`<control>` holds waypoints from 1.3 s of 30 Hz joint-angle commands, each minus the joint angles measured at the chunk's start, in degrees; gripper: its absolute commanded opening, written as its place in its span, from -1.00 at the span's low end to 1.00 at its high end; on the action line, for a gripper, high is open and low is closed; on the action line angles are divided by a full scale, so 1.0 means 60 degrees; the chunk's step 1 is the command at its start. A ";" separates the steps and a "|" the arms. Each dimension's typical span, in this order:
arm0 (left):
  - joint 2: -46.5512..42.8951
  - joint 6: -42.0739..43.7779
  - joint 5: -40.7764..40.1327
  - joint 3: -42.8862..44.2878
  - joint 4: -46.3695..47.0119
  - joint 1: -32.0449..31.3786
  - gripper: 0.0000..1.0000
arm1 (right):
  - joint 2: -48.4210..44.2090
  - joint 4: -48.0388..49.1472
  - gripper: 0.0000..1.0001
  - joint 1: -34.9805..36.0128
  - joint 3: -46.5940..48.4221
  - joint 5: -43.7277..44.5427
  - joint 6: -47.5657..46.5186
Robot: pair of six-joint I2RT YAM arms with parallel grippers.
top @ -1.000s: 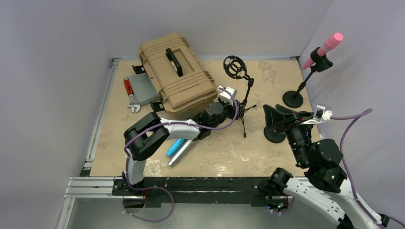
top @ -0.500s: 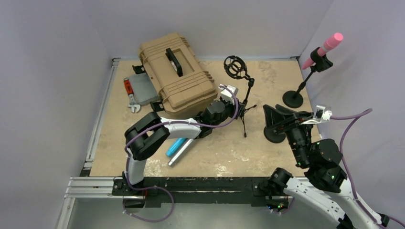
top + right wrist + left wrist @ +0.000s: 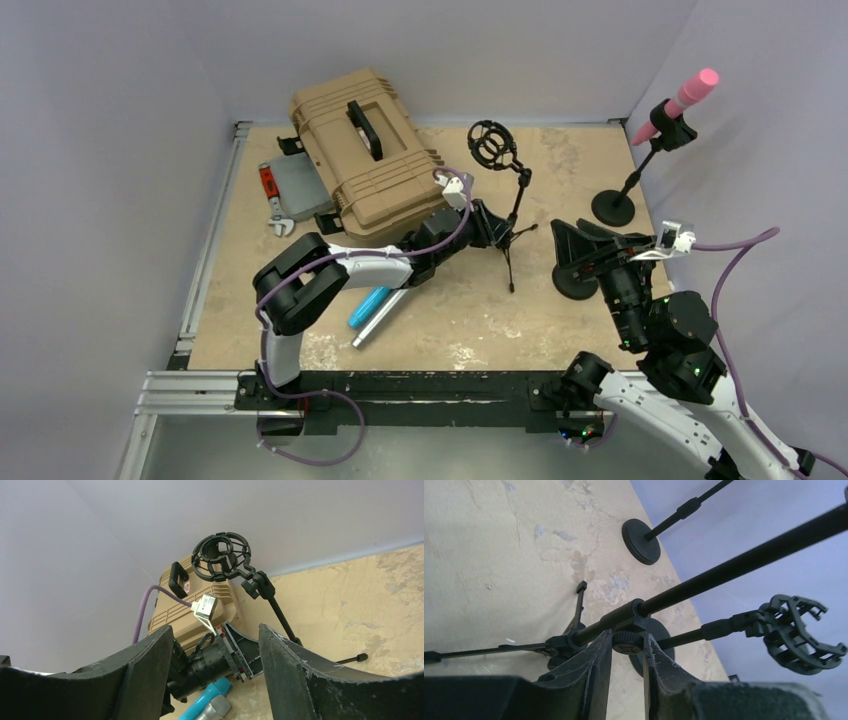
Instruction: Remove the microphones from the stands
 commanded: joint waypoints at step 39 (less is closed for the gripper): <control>-0.2158 0.4376 -0.2682 -0.0650 -0.1667 -0.1396 0.13 | 0.0045 0.0065 0.24 0.0016 -0.0307 -0.0097 0.0245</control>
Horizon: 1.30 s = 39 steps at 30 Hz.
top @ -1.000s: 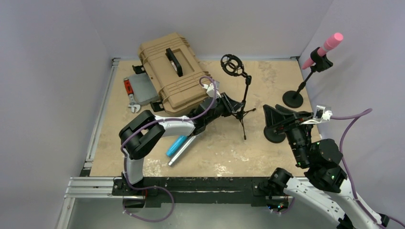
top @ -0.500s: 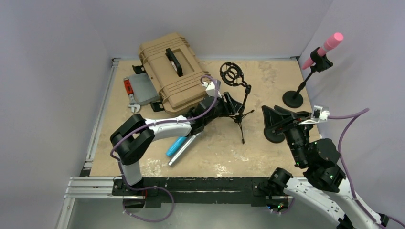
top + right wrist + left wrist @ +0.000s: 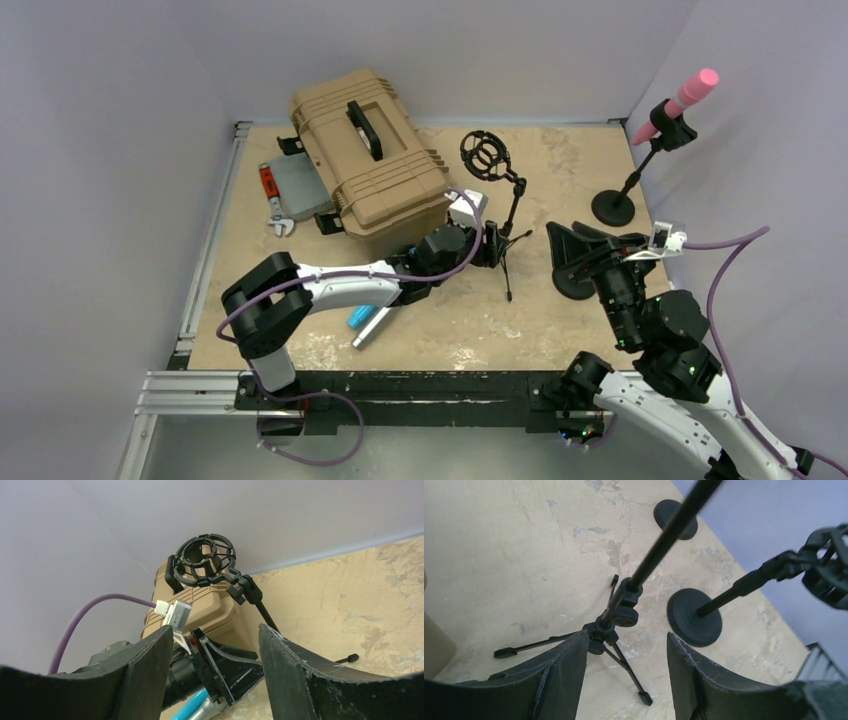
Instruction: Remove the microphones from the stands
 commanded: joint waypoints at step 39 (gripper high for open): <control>0.1081 0.1452 -0.0060 0.1618 -0.0828 0.0142 -1.00 | -0.0109 -0.0075 0.24 0.0012 -0.0134 -0.0042 0.0174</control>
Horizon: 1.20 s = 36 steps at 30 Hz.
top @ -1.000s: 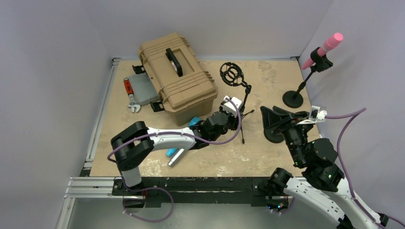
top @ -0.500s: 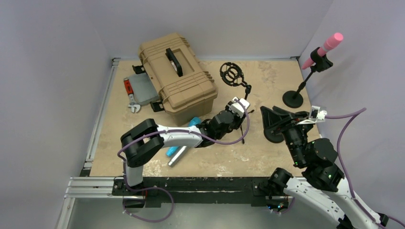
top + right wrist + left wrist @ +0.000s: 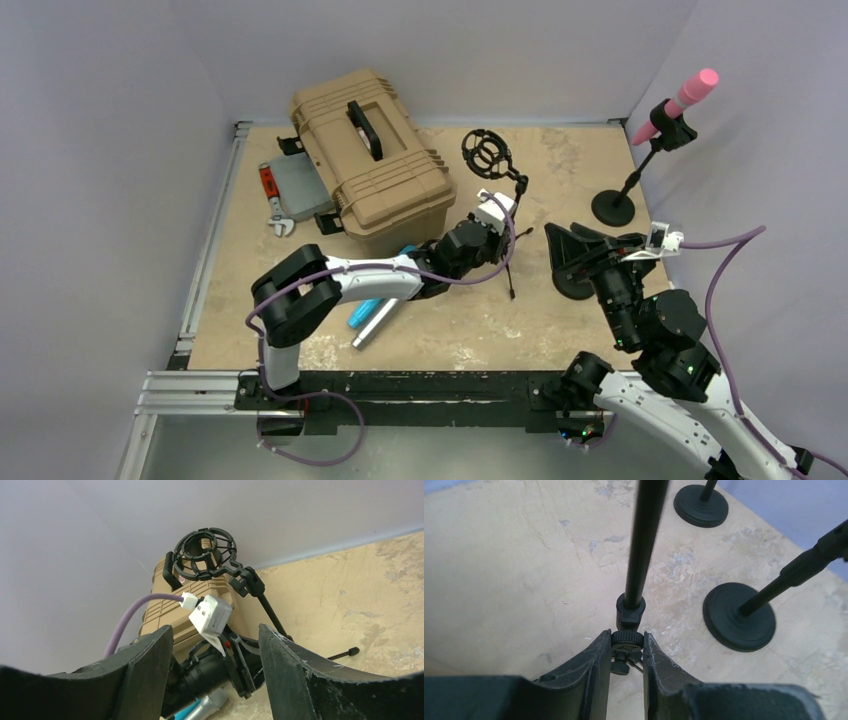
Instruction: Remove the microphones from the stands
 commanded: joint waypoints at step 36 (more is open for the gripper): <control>-0.0589 -0.9679 0.2699 -0.1007 0.0672 0.1710 -0.57 | 0.0158 0.0086 0.24 0.0019 -0.0020 -0.0119 0.0034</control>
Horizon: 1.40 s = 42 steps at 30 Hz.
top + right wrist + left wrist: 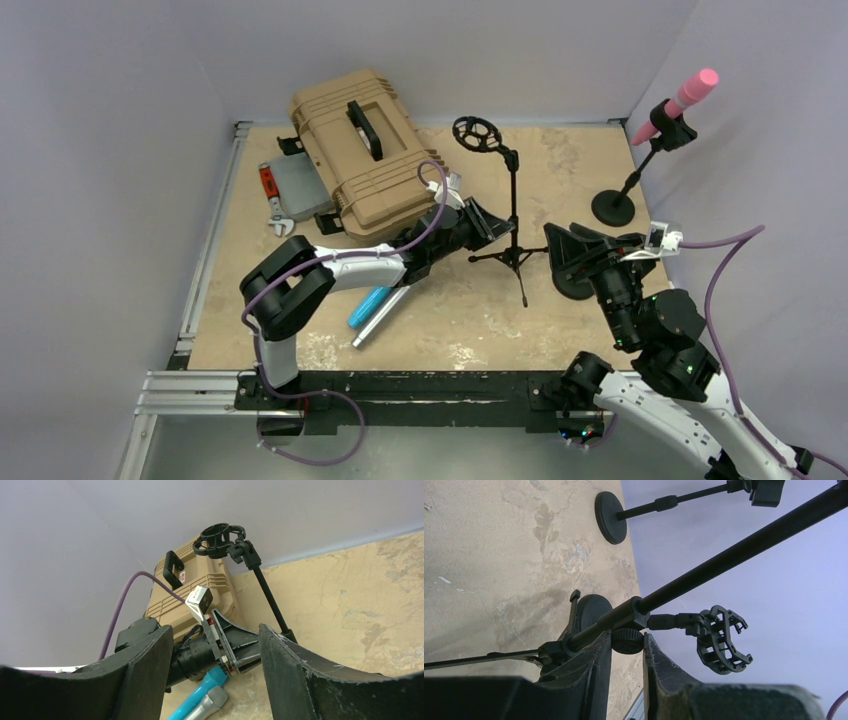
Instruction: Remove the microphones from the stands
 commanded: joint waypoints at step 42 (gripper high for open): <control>-0.0552 0.7111 -0.3591 0.0522 -0.2446 -0.1538 -0.02 | 0.0127 -0.0530 0.25 0.0012 0.0170 0.0653 -0.0169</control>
